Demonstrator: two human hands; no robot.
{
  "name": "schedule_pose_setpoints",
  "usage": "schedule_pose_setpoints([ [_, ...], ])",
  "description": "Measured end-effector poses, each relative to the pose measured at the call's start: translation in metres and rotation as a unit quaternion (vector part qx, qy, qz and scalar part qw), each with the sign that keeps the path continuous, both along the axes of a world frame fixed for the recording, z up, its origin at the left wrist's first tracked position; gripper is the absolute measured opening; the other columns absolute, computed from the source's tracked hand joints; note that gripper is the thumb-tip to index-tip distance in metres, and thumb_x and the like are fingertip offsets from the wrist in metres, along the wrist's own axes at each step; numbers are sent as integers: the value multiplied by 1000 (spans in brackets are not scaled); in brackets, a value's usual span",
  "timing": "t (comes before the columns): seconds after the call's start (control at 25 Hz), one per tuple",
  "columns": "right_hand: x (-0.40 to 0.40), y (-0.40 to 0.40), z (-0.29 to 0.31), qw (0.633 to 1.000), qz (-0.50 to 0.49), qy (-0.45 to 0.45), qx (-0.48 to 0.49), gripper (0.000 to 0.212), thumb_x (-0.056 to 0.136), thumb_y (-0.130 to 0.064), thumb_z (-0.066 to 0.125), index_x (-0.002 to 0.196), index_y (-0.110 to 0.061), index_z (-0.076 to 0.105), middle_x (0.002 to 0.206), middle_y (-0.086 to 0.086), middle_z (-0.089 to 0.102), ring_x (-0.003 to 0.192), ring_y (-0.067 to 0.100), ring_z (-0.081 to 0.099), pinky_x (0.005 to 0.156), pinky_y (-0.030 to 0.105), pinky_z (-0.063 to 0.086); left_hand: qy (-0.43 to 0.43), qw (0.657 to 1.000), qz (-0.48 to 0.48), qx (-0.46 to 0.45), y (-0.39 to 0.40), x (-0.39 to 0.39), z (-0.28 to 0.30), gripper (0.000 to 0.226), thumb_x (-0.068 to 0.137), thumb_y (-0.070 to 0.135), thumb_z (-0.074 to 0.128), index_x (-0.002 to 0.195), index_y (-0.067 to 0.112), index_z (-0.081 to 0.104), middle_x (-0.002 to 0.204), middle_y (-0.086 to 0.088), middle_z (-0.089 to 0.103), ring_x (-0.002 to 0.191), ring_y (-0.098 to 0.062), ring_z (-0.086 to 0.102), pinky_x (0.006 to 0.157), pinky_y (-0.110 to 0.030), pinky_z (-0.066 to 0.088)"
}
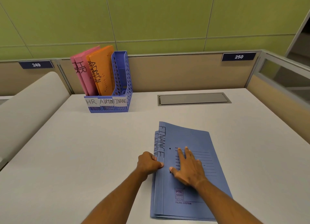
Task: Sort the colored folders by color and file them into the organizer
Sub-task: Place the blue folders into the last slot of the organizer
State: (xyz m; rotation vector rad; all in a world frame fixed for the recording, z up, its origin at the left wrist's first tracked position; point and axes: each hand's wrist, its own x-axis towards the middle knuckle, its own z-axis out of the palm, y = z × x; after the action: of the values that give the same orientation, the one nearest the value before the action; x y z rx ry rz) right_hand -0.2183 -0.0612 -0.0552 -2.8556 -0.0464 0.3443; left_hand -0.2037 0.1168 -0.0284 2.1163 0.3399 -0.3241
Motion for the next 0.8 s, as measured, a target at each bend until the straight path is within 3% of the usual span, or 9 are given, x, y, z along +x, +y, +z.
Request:
schedule_pose_setpoints([
  [0.16, 2, -5, 10, 997, -16, -74, 20, 92, 79, -69, 46, 152, -25, 12, 162, 5, -6, 148, 26, 7, 114, 51, 22, 14, 999, -3, -31, 3, 5, 10, 31, 74, 19, 81, 63, 10, 53, 84, -15, 68, 77, -21, 66, 75, -36, 59],
  [0.28, 8, -10, 23, 987, -9, -150, 56, 81, 70, -69, 49, 138, -27, 39, 161, 5, 9, 143, 27, 25, 110, 48, 29, 15, 998, -21, -65, 4, 12, 26, 29, 75, 18, 81, 67, 7, 55, 85, -15, 67, 77, -21, 67, 72, -34, 60],
  [0.36, 15, -12, 33, 980, -7, -185, 78, 78, 67, -72, 46, 131, -27, 46, 159, 6, 19, 140, 28, 32, 109, 49, 32, 11, 996, -34, -88, 5, 17, 38, 28, 76, 16, 80, 67, 7, 55, 87, -16, 67, 79, -22, 67, 72, -34, 61],
  [0.6, 41, -8, 68, 961, -9, -256, 103, 84, 68, -73, 42, 135, -22, 46, 156, 9, 27, 139, 28, 35, 109, 50, 30, -16, 989, -29, -143, 13, 33, 72, 22, 74, 11, 80, 71, 4, 60, 92, -18, 69, 86, -26, 70, 72, -33, 61],
  [0.8, 68, 7, 98, 951, -6, -291, 106, 83, 70, -70, 41, 137, -22, 43, 156, 8, 28, 137, 28, 35, 107, 49, 33, -59, 983, -9, -174, 37, 47, 96, 17, 77, 8, 77, 71, 3, 62, 80, -11, 69, 77, -22, 69, 63, -27, 58],
])
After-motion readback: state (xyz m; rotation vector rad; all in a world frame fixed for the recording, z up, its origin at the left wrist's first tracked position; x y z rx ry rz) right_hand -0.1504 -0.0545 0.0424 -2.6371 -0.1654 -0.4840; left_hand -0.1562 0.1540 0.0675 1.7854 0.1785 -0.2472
